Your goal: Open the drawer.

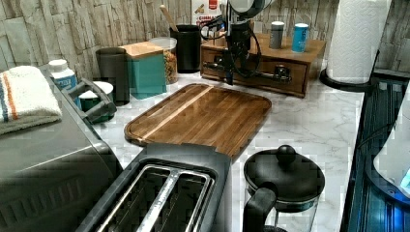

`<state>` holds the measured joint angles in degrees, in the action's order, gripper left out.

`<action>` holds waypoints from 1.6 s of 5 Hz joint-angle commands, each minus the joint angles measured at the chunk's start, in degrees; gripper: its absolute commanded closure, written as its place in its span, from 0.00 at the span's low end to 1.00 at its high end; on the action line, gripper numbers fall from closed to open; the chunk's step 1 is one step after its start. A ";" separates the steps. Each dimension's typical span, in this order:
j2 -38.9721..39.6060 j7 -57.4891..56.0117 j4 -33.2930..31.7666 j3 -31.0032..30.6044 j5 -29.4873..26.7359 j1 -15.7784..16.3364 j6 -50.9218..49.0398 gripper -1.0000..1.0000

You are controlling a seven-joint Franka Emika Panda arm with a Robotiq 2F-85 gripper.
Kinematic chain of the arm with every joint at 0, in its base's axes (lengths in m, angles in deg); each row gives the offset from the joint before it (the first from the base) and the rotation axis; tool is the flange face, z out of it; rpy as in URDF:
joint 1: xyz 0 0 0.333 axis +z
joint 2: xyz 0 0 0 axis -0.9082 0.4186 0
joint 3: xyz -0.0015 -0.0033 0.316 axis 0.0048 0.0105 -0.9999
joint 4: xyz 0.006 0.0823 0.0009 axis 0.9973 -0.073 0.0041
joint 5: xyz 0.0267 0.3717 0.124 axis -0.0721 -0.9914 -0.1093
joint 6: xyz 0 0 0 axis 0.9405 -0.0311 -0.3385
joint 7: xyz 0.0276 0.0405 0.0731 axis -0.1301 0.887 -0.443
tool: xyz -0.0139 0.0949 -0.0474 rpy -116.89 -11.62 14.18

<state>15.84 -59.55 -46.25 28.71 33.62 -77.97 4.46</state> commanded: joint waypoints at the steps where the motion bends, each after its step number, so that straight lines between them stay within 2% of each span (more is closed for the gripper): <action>1: 1.62 -2.66 -1.07 -0.89 -4.08 -2.22 2.58 0.00; 3: 2.11 -2.96 -1.23 -2.63 -6.36 -3.58 1.23 0.00; 4: 2.69 -1.67 -3.05 -2.74 -7.74 -3.30 4.90 0.00; 5: 2.03 -1.18 -3.31 -3.07 -8.77 -2.26 3.60 0.00; 6: -0.71 3.95 -4.31 -3.35 -8.43 0.96 0.57 0.00; 7: -3.03 -4.14 -7.56 -8.38 -12.24 0.07 2.37 0.00; 8: -2.99 -6.84 -7.55 -12.61 -15.20 0.12 0.40 0.00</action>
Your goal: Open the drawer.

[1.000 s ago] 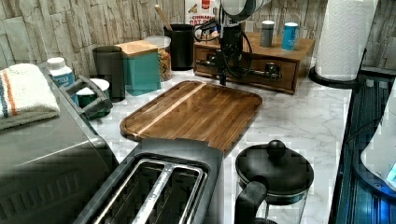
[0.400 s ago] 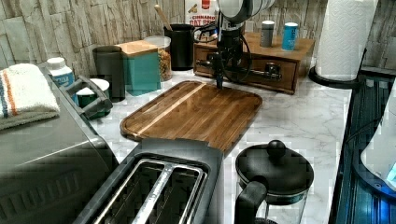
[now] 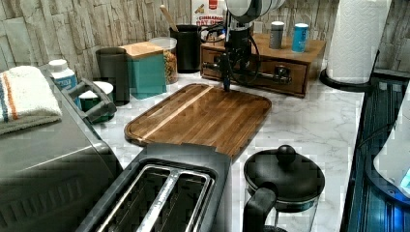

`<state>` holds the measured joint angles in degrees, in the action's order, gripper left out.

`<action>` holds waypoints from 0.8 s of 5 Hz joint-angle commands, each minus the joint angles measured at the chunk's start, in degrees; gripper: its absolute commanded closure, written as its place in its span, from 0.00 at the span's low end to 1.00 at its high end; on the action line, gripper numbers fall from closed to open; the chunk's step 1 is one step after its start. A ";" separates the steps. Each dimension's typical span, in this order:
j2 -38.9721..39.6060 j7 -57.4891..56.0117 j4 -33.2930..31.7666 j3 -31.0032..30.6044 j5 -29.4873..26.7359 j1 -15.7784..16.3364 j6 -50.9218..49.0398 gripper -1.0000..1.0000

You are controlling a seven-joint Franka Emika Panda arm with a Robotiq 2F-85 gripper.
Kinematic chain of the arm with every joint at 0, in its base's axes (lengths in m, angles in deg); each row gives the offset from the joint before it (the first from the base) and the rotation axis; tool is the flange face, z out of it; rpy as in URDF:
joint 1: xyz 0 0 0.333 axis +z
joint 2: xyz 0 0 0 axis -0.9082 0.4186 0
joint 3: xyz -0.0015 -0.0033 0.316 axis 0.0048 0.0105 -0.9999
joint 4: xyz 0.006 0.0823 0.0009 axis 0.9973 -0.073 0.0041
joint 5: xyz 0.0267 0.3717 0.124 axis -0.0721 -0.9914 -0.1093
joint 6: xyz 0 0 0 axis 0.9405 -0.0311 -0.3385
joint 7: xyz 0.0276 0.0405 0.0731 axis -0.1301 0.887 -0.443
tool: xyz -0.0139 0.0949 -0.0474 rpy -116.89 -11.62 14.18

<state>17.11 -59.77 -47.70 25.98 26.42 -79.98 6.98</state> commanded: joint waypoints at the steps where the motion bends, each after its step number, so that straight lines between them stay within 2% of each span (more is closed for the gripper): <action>1: -6.78 -7.63 -7.87 -14.06 -11.94 2.99 -3.89 0.00; 2: -8.34 -3.34 -9.96 -15.93 -11.23 5.74 -0.93 0.00; 4: -7.91 8.36 -9.30 -19.05 -7.92 9.85 -1.17 0.00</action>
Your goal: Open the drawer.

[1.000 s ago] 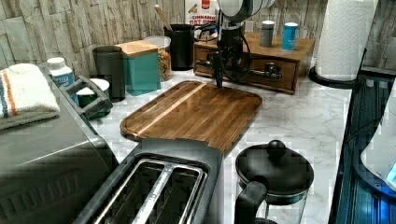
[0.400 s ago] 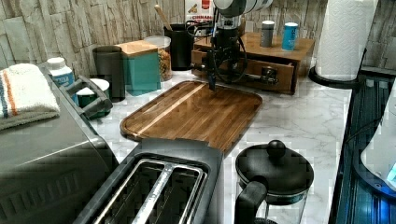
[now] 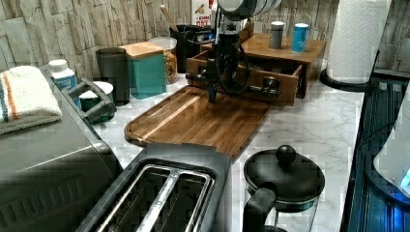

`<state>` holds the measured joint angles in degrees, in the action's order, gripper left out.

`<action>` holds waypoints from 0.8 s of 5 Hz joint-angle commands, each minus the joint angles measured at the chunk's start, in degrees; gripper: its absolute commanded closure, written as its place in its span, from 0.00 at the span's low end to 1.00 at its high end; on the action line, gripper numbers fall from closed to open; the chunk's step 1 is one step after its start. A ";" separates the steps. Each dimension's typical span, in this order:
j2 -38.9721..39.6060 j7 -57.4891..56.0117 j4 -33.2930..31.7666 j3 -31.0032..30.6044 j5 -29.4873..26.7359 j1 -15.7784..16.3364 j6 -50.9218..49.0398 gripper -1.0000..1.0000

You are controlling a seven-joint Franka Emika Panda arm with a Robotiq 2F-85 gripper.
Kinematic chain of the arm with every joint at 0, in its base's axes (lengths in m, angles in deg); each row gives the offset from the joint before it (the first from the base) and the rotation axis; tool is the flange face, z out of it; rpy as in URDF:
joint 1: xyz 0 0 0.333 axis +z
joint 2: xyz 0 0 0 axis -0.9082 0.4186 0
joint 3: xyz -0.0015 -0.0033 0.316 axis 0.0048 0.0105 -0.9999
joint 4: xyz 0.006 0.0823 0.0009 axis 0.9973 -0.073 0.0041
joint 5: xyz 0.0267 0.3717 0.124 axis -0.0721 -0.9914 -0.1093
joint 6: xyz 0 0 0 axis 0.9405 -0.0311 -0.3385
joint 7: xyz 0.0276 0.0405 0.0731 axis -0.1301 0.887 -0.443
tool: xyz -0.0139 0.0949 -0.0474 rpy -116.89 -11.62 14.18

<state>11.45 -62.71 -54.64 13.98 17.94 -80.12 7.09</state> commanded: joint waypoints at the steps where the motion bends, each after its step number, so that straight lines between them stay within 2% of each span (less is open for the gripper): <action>1: -2.53 16.77 -2.38 -6.34 3.00 12.81 -1.06 0.00; 2: -2.72 18.78 -2.32 -5.68 4.72 13.97 -1.19 0.00; 3: -2.49 17.71 -1.75 -6.33 2.55 14.20 -1.31 0.00; 4: -1.36 25.60 -0.45 -6.08 5.36 17.14 -0.01 0.00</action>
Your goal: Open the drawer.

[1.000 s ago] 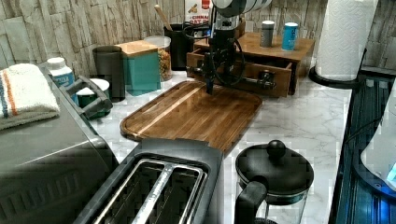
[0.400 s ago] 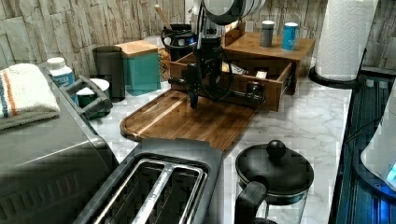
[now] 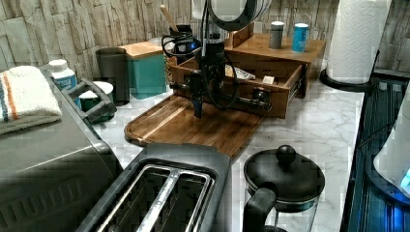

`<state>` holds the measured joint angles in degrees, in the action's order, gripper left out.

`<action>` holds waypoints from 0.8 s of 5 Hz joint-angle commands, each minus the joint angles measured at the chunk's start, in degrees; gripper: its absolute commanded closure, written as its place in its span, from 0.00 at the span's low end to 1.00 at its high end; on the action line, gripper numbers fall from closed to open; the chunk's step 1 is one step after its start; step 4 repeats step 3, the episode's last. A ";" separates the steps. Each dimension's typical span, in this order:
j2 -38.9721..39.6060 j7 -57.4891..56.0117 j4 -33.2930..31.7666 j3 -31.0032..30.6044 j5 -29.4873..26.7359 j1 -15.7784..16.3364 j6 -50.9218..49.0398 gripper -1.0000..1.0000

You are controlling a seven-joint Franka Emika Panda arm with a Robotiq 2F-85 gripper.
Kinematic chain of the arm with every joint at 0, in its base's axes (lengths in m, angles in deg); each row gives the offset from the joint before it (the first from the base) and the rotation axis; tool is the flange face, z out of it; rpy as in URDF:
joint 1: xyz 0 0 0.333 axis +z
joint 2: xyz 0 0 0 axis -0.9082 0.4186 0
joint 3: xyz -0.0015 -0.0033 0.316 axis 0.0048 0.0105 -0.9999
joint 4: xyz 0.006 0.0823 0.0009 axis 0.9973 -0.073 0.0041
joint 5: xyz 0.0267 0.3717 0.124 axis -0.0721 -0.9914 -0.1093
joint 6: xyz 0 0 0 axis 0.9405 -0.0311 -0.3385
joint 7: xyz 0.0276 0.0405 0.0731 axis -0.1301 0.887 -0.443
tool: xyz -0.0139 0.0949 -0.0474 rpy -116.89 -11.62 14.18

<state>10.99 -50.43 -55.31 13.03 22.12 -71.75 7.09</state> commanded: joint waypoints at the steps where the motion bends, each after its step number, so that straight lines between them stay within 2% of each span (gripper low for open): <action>1: -0.88 13.40 0.23 -5.44 1.29 8.46 -0.03 0.00; 4: -0.86 13.52 0.22 -5.97 1.48 7.90 -0.02 0.00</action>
